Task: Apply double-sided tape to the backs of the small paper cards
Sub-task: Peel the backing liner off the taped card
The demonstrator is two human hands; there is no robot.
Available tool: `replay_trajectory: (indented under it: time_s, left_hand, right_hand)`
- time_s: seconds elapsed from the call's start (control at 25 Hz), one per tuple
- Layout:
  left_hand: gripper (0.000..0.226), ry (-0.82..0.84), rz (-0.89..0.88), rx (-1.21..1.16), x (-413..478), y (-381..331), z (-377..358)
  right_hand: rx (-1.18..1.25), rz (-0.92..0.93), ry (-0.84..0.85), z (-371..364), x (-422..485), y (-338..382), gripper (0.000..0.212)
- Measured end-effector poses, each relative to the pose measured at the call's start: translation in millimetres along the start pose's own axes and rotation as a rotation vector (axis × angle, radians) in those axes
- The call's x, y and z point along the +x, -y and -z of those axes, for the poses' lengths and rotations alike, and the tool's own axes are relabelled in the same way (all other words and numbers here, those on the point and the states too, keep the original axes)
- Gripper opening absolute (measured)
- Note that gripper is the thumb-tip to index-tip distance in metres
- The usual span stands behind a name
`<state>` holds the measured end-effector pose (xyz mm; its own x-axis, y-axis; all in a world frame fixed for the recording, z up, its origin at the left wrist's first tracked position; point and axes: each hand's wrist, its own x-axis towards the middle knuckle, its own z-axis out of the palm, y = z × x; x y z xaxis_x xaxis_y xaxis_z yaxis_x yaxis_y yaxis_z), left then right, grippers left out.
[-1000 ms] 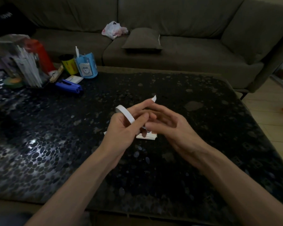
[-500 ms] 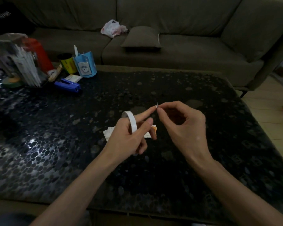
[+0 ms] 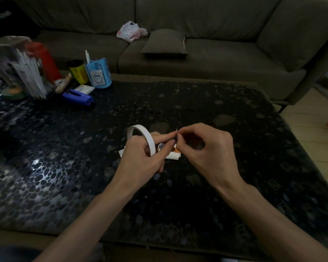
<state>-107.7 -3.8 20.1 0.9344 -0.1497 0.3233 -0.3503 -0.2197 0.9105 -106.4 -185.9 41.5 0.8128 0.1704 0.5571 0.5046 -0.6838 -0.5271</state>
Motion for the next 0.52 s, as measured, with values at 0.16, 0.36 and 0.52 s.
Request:
replay_trajectory:
  time_s: [0.16, 0.36, 0.52]
  left_hand:
    - [0.026, -0.005, -0.034, 0.034, -0.7, -0.3, 0.0]
    - [0.027, -0.023, -0.025, -0.014, -1.4, -2.3, -0.9]
    - [0.028, -0.03, -0.047, -0.024, -1.6, -2.1, -2.0]
  right_hand:
    - [-0.004, -0.002, 0.014, -1.7, -1.1, -0.9, 0.018]
    - [0.15, -0.096, 0.042, -1.6, -2.2, 1.8, 0.015]
    - [0.216, -0.123, -0.024, -0.5, -3.1, 4.7, 0.011]
